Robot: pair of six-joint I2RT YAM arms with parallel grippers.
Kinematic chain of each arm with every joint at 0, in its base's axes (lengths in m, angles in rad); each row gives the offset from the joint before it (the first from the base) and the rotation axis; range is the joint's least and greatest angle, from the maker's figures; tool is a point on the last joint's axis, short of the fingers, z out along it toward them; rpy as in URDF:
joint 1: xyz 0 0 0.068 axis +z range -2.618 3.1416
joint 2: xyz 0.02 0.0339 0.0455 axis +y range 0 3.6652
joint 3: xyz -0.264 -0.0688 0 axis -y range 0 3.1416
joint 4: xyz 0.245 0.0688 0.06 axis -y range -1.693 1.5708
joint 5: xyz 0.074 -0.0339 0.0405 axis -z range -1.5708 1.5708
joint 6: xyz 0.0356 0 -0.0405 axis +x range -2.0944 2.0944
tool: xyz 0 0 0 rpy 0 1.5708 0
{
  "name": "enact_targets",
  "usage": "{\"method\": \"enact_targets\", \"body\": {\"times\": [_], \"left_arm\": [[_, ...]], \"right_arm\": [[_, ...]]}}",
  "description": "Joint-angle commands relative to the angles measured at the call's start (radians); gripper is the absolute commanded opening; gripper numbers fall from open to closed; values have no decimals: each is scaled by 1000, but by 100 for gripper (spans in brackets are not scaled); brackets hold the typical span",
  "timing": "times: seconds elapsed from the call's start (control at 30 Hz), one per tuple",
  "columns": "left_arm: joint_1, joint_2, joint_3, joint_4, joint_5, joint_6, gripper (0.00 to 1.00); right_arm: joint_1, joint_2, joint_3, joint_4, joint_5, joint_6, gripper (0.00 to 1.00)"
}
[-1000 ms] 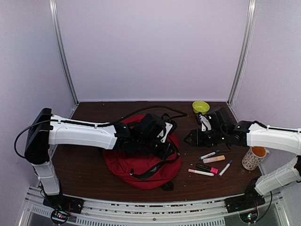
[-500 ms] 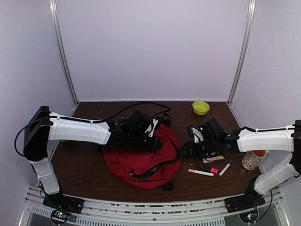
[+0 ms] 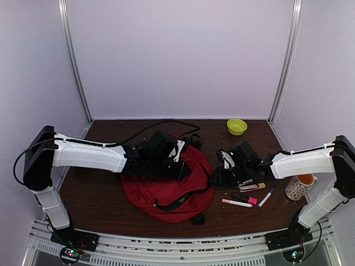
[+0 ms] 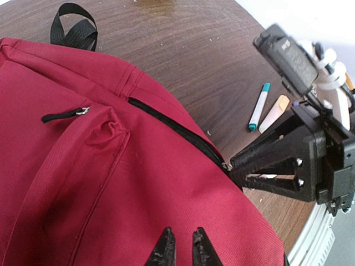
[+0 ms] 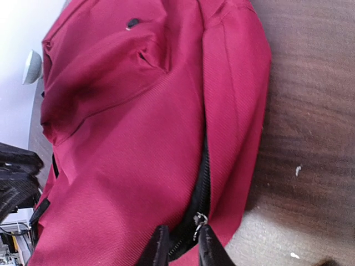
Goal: Pack the student bag
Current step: Grab the largest pocket of the student bag.
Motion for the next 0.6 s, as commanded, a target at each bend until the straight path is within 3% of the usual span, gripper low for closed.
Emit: {"method": "enact_targets", "body": {"times": [0.0, 0.23, 0.57], "left_arm": [[-2, -42, -26, 54, 14, -12, 12], [-2, -57, -24, 42, 6, -3, 12], [-2, -15, 62, 10, 5, 12, 16]], "right_arm": [[-9, 11, -22, 93, 4, 16, 16], [-14, 14, -48, 111, -5, 20, 11], [-15, -59, -47, 21, 37, -40, 20]]}}
